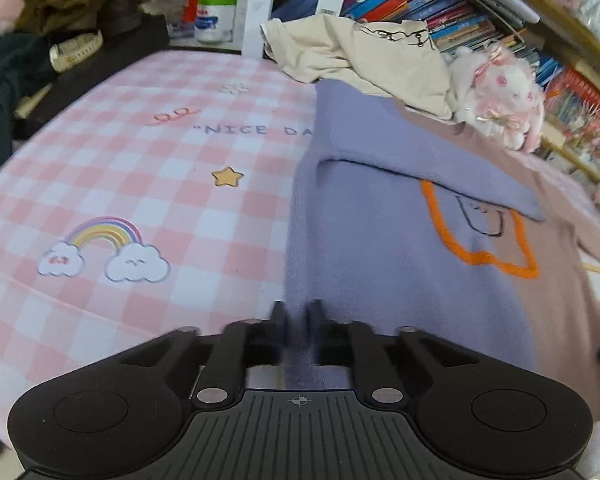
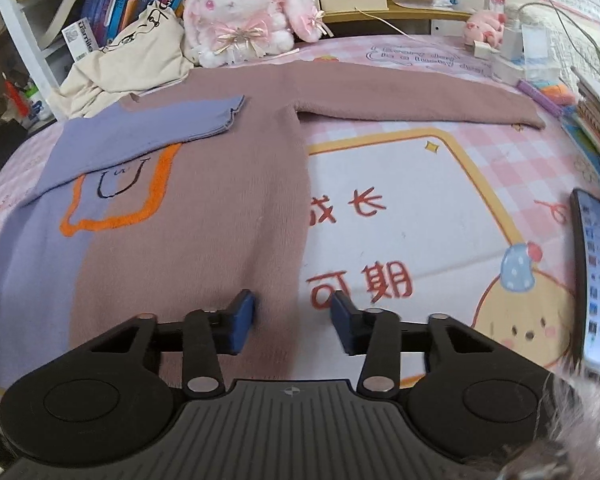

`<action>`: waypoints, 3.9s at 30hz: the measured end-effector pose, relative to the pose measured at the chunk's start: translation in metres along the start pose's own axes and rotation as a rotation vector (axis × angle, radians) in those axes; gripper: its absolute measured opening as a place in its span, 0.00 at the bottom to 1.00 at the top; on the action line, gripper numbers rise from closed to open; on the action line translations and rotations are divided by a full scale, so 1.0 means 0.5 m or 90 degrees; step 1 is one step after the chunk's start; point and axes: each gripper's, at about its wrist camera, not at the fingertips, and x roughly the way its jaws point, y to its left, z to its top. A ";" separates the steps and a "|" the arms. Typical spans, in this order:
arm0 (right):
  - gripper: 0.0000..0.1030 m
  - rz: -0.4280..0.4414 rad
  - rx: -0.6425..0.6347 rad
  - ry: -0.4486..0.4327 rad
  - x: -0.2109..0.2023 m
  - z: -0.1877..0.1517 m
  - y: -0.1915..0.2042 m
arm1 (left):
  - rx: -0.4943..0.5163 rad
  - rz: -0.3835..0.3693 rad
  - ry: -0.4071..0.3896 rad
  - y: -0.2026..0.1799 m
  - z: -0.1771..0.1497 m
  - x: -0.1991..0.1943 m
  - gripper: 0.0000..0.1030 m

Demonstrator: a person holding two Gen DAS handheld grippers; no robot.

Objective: Fold clothes
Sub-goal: 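Release the sleeve and withdraw the left gripper, then move the right gripper to the pink sleeve cuff and grasp it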

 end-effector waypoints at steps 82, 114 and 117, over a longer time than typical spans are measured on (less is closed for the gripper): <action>0.67 0.005 0.208 -0.036 0.101 0.292 -0.498 | 0.051 0.150 -0.021 -0.377 -0.095 -0.040 0.94; 0.23 0.049 0.278 -0.045 0.159 0.340 -0.557 | 0.026 0.183 -0.013 -0.371 -0.104 -0.047 0.94; 0.08 0.055 0.274 -0.031 0.164 0.345 -0.552 | 0.019 0.184 -0.017 -0.366 -0.105 -0.045 0.94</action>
